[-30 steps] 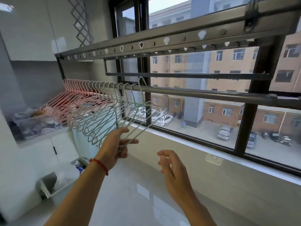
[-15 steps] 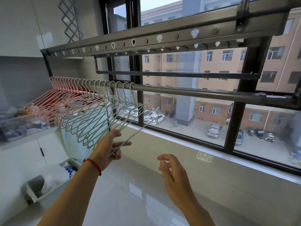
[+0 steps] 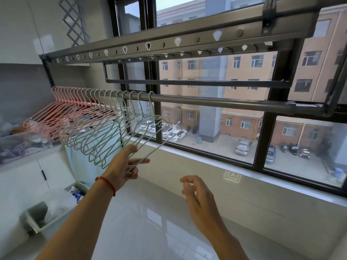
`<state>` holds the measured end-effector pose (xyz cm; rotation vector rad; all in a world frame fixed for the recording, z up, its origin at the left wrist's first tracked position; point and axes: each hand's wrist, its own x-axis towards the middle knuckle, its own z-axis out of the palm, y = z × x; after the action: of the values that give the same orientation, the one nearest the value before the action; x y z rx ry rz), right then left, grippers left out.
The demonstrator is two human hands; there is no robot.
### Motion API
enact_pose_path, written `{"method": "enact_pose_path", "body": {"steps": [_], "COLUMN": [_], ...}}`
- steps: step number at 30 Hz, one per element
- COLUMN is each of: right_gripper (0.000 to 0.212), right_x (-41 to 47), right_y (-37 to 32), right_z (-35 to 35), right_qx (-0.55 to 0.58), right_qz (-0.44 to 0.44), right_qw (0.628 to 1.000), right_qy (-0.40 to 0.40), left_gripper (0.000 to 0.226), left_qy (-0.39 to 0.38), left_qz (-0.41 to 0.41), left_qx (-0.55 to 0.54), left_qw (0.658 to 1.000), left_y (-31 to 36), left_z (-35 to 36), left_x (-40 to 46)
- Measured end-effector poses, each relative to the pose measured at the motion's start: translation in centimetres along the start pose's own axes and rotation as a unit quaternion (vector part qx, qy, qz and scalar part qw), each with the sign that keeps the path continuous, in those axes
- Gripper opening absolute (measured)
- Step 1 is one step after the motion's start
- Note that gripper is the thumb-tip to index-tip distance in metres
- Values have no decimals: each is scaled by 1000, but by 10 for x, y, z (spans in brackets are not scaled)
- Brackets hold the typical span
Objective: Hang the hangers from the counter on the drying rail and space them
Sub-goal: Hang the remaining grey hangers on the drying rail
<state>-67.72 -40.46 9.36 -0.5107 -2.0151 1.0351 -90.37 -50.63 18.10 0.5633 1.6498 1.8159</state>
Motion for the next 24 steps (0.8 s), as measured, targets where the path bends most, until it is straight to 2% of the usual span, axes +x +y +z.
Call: {"method": "enact_pose_path", "body": {"steps": [11, 17, 20, 23, 24], "right_gripper": [23, 30, 28, 23, 22], "right_x": [-6, -11, -16, -25, -29], "right_y": [3, 6, 7, 13, 16], "right_z": [-3, -7, -12, -21, -25], "right_qx": [4, 5, 6, 3, 1], "right_qz": [3, 5, 6, 10, 10], "right_qw": [1000, 1000, 1000, 1000, 1000], "right_qy": [-4, -1, -2, 0, 1], "left_gripper": [38, 32, 26, 46, 38], "left_qy": [21, -16, -19, 22, 37], "left_qz": [-10, -6, 0, -29, -51], "left_qx": [-11, -14, -47, -91, -109], "left_qw": [1000, 1000, 999, 995, 992], "left_y": [-1, -5, -25, -70, -88], "left_z": [-3, -8, -16, -26, -25], "left_x": [0, -2, -9, -22, -30]}}
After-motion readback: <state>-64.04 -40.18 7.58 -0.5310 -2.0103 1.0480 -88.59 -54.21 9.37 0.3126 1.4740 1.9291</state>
